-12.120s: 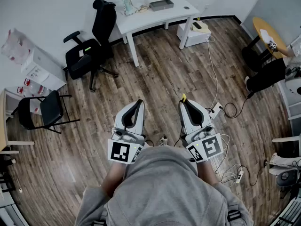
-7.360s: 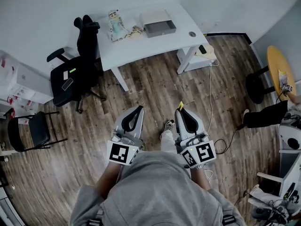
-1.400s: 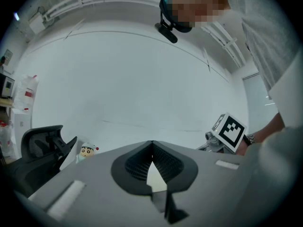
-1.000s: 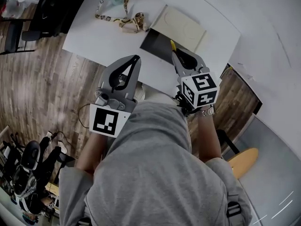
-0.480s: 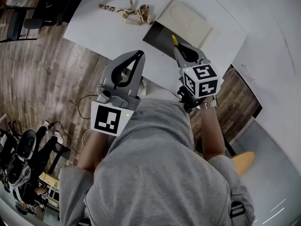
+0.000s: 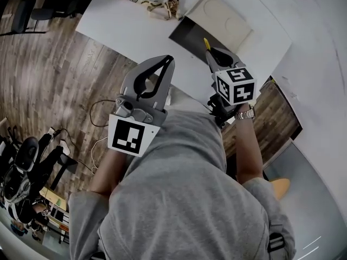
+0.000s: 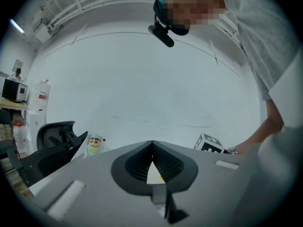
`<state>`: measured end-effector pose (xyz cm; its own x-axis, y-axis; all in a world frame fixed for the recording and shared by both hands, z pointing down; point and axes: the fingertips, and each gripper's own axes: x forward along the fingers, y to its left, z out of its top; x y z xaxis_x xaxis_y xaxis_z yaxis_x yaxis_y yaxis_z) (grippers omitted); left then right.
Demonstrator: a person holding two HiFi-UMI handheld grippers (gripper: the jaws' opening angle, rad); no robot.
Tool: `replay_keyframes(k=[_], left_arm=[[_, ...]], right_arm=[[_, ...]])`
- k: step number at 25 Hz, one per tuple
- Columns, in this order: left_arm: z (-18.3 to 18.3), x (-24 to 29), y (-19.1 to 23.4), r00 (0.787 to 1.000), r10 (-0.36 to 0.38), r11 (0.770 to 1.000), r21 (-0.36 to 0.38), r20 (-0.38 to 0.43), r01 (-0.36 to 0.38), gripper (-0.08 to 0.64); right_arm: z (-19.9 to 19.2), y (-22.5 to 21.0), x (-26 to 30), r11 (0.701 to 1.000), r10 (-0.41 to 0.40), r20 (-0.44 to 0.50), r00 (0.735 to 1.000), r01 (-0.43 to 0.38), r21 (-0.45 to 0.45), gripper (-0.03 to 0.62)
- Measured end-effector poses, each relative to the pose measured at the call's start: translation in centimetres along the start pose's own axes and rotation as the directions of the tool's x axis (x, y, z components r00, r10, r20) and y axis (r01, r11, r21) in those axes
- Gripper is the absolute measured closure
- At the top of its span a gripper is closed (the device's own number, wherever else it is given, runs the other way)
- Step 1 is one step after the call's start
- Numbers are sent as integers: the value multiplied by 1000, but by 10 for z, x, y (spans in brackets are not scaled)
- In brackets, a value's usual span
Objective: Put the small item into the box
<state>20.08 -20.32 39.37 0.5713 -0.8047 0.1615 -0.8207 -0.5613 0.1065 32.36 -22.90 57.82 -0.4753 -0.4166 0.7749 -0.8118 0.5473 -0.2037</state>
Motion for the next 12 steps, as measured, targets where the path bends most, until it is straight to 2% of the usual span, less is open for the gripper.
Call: replay_keyframes(k=[12], left_arm=[[-8, -5, -4, 999, 25, 1000, -6, -19, -26, 557]], right_arm=[[-24, -10, 26, 1000, 3, -91, 996, -3, 3, 540]])
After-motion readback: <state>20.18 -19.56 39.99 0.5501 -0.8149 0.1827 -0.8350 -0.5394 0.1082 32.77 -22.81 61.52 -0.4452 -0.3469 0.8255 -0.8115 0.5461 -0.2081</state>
